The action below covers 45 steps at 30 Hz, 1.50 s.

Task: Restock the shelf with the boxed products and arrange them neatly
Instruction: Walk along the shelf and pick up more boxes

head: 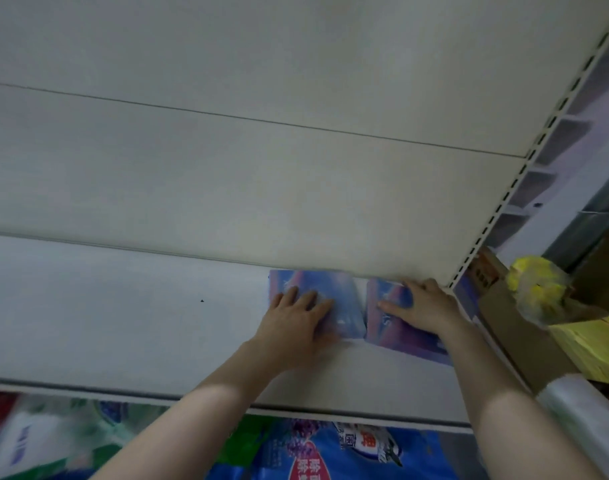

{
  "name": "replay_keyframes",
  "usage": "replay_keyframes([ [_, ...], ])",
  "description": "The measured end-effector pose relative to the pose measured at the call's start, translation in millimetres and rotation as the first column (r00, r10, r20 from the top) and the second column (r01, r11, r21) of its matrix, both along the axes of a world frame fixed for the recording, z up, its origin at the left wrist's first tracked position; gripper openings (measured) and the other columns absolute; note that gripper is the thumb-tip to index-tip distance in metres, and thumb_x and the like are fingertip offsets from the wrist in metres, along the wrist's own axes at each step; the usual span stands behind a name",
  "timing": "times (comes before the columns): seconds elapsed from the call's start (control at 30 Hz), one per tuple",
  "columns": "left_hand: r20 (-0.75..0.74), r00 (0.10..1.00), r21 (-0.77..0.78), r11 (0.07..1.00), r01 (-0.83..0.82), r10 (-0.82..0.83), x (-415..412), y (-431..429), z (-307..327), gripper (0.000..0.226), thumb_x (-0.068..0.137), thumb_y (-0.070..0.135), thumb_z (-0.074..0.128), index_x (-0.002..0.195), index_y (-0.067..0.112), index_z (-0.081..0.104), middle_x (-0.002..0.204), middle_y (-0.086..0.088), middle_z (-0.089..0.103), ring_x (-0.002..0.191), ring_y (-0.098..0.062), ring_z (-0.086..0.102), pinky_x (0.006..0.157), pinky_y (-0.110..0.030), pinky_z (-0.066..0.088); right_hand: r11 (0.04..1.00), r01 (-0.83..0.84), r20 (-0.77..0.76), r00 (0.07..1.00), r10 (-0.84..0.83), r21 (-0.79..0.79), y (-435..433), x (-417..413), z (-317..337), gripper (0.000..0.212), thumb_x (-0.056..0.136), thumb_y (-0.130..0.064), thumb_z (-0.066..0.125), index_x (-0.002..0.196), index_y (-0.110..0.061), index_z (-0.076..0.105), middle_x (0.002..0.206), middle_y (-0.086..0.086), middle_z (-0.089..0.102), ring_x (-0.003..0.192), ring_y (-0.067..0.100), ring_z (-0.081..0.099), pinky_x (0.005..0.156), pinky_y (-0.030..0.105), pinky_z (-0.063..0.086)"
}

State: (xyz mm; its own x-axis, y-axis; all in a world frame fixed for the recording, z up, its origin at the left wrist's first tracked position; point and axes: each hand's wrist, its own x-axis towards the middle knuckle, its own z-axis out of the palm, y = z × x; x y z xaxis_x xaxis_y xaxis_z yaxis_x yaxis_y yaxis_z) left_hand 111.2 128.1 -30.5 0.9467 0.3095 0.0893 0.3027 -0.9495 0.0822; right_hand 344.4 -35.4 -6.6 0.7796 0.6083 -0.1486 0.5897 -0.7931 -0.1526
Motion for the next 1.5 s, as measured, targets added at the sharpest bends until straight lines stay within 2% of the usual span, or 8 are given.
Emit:
replay_keyframes([
  [0.3,-0.057,0.997,-0.086,0.995,0.047,-0.052,-40,-10,9,0.059,0.099,0.01,0.03,0.145,0.047,0.027,0.161,0.01,0.011,0.149,-0.026,0.003,0.119,-0.044,0.007,0.961,0.274,0.106,0.955,-0.276,0.035,-42,-34,-11,0.11,0.067,-0.092,0.044,0.13,-0.002,0.045,0.129,0.019,0.054,0.116,0.034,0.054,0.084,0.035,0.047],
  [0.43,0.031,0.999,-0.27,0.963,0.024,-0.017,-73,-16,2,0.037,0.099,0.039,0.03,0.131,0.048,0.045,0.156,0.018,0.023,0.149,-0.017,0.005,0.118,-0.05,0.003,0.97,0.221,0.15,0.961,-0.234,0.103,-50,-54,-9,0.088,0.079,-0.076,0.055,0.123,-0.001,0.04,0.114,0.02,0.064,0.103,0.035,0.062,0.064,0.033,0.038],
  [0.63,0.214,0.965,-0.328,0.942,-0.075,0.151,-118,-30,1,0.047,0.08,0.072,0.026,0.094,0.04,0.057,0.123,0.019,0.055,0.129,-0.006,0.04,0.11,-0.054,0.014,0.961,0.214,0.042,0.974,-0.225,0.177,-59,-85,-21,0.074,0.091,-0.071,0.037,0.126,-0.006,0.044,0.123,0.021,0.058,0.109,0.038,0.057,0.075,0.038,0.042],
  [0.83,0.492,0.716,-0.296,0.869,-0.397,0.495,-141,-50,-19,0.042,0.072,0.061,0.059,0.102,0.032,0.06,0.115,0.001,0.052,0.124,-0.027,0.042,0.104,-0.054,0.028,0.977,0.101,-0.021,0.995,-0.099,0.187,-54,-121,-14,0.096,0.081,-0.08,0.043,0.15,-0.016,0.026,0.146,0.019,0.036,0.129,0.039,0.042,0.099,0.044,0.041],
  [1.0,0.33,0.41,-0.622,0.523,-0.583,0.85,-163,-82,-23,0.088,0.067,0.06,0.074,0.136,0.018,0.039,0.134,-0.015,0.033,0.125,-0.035,0.032,0.103,-0.046,0.031,0.975,0.117,-0.055,0.993,-0.109,0.19,-46,-140,-14,0.096,0.083,-0.078,0.042,0.151,-0.013,0.023,0.147,0.019,0.032,0.129,0.039,0.042,0.099,0.044,0.042],
  [1.13,0.251,0.334,-0.887,0.354,-0.297,0.909,-173,-103,-29,0.101,0.073,0.039,0.08,0.147,0.019,0.015,0.146,-0.006,0.027,0.13,-0.02,0.034,0.107,-0.037,0.032,0.978,0.091,-0.057,0.995,-0.082,0.186,-33,-157,-16,0.097,0.083,-0.078,0.041,0.151,-0.012,0.022,0.145,0.021,0.034,0.127,0.039,0.045,0.095,0.043,0.045],
  [1.3,0.233,0.241,-0.972,0.222,0.07,0.942,-181,-106,-27,0.101,0.084,0.003,0.067,0.152,0.033,-0.001,0.128,0.011,0.042,0.093,-0.005,0.059,0.085,-0.048,0.056,0.975,0.058,-0.039,0.998,-0.051,0.214,-21,-179,-16,0.103,0.08,-0.079,0.046,0.154,-0.014,0.014,0.148,0.022,0.032,0.135,0.039,0.034,0.103,0.048,0.038],
  [1.5,0.191,0.27,-0.978,0.158,0.139,0.944,-222,-69,-38,0.079,0.082,0.016,0.053,0.151,0.029,0.016,0.147,0.0,0.044,0.128,-0.025,0.05,0.105,-0.055,0.041,0.988,0.002,-0.057,0.998,0.007,0.155,-12,-193,-13,0.117,0.067,-0.088,0.051,0.155,-0.025,0.005,0.15,0.018,0.033,0.133,0.039,0.036,0.107,0.05,0.033],
])
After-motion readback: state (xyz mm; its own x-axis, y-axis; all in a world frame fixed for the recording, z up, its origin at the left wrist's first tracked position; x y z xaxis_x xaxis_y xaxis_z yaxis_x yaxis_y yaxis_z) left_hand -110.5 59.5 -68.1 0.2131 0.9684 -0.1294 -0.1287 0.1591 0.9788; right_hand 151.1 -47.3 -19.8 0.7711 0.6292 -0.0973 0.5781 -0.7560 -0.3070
